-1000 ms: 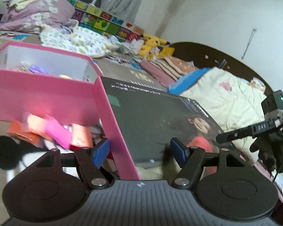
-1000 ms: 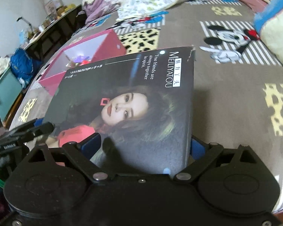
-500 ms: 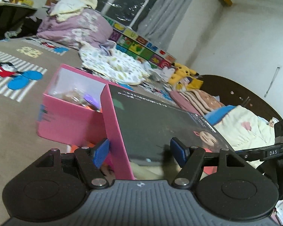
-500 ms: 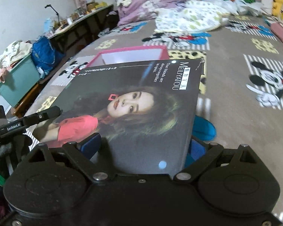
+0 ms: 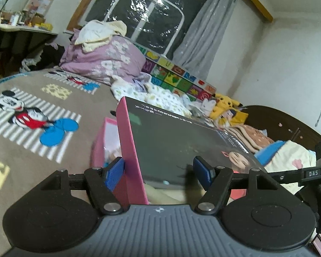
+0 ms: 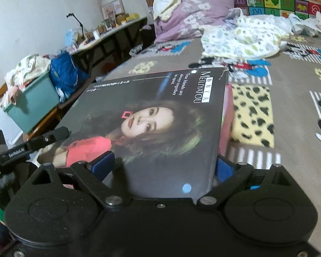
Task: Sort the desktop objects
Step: 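Lift the black magazine with both tools and carry it over the pink box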
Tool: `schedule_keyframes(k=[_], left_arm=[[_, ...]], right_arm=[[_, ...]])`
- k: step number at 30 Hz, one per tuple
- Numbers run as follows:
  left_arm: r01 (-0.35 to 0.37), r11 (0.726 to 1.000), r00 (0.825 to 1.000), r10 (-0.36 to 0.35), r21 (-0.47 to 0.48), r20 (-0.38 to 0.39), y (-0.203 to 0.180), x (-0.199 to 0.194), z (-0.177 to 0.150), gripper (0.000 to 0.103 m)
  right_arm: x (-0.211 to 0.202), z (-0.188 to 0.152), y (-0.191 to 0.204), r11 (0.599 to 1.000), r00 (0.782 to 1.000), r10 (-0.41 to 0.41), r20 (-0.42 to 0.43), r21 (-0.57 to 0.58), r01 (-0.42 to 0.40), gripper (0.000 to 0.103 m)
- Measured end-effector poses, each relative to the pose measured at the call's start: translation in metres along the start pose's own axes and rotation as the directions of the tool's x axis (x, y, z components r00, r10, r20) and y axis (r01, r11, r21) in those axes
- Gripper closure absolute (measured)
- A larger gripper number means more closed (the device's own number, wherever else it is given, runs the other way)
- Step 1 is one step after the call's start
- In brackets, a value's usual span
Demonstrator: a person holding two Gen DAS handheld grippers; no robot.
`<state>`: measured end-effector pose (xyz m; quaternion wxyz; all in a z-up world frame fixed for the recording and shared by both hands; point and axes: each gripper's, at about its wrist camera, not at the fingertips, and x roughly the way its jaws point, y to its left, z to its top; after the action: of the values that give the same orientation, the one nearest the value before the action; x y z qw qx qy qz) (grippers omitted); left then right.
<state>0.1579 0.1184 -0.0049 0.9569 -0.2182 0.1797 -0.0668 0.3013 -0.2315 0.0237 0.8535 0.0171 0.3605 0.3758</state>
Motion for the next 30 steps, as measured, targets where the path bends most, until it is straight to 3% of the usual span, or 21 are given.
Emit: schedule_keyframes(k=[12,30], left_arm=[[-0.01,1.0,1.0,0.01,0.009,0.021,0.042,0.036,0.031,0.033],[0.019,0.997,0.999,-0.022,-0.073,-0.046,0.084,0.109,0.038,0.031]], right_arm=[[0.048,0.033,0.013,1.0,0.999,-0.006,0.04,0.017,0.006,0.006],[0.086,0.054,0.002,0.994,0.995,-0.074,0.063,0.085,0.068,0.006]])
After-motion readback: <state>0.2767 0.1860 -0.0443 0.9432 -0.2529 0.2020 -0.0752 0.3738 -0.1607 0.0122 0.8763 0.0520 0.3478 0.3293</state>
